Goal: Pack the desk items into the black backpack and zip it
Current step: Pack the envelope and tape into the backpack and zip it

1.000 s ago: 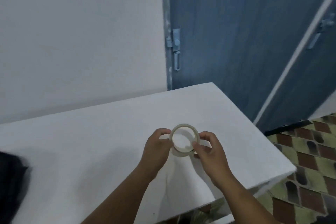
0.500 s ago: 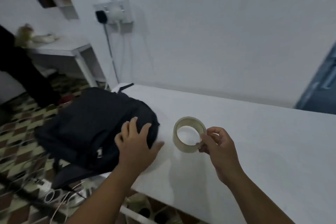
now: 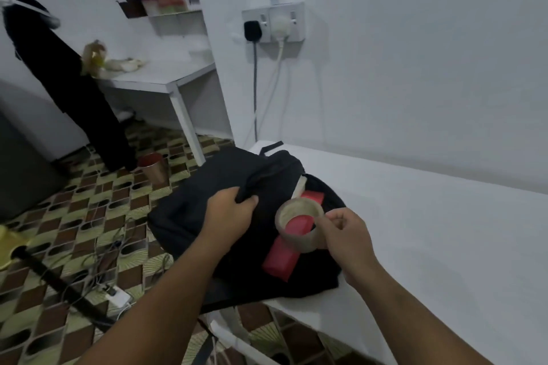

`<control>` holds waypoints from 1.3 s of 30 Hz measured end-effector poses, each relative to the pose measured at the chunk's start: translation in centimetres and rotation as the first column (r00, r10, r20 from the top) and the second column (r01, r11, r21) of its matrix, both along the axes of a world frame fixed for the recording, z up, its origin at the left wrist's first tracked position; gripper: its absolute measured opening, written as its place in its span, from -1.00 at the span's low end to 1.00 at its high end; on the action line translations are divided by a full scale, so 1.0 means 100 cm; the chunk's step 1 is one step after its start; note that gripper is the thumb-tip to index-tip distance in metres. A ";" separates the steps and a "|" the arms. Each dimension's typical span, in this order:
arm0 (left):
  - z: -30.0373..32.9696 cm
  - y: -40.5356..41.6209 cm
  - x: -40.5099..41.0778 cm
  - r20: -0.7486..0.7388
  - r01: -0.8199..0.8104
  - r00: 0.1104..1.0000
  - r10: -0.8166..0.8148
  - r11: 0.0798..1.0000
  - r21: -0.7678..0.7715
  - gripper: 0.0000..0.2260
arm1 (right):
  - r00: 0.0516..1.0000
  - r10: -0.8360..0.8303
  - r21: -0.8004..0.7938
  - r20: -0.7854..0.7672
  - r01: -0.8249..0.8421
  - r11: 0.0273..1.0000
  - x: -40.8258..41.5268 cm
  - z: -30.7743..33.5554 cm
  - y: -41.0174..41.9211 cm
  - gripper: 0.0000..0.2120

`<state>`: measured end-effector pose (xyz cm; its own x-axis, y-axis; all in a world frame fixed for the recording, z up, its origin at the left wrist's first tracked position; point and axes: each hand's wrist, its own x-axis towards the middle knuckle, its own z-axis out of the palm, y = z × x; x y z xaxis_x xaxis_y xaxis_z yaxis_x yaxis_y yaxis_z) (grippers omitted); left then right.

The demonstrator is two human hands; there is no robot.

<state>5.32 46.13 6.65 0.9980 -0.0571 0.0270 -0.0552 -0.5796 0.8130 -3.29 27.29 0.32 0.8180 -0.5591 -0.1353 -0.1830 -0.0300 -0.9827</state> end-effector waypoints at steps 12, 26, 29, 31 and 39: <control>0.030 0.018 0.033 0.036 0.223 0.974 -0.222 0.940 -0.258 -0.77 | 0.995 -0.045 -0.105 -0.091 0.036 0.994 0.027 -0.018 0.055 -0.89; 0.005 0.022 0.018 0.031 0.559 0.819 -0.573 0.785 -0.268 -0.78 | 0.969 0.222 -0.096 -0.108 -0.233 0.968 0.024 -0.018 0.068 -0.75; -0.012 0.032 0.018 0.104 0.610 0.792 -0.602 0.772 -0.181 -0.80 | 0.999 0.011 0.104 -0.043 -0.007 0.995 0.004 -0.010 0.057 -0.77; -0.024 0.037 0.022 0.339 0.555 0.755 -0.562 0.822 0.128 -0.74 | 0.995 -0.103 0.239 -0.015 0.104 0.965 -0.004 -0.003 0.052 -0.74; -0.064 0.015 0.013 0.211 0.356 0.781 -0.588 0.696 0.624 -0.37 | 0.975 -0.191 0.340 0.111 0.144 0.929 -0.001 0.015 0.034 -0.75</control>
<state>6.58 47.60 0.26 0.7451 -0.6378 0.1950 -0.6667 -0.7059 0.2391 -3.43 30.68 1.84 0.7402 -0.6335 -0.2254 -0.0174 0.3171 -0.9482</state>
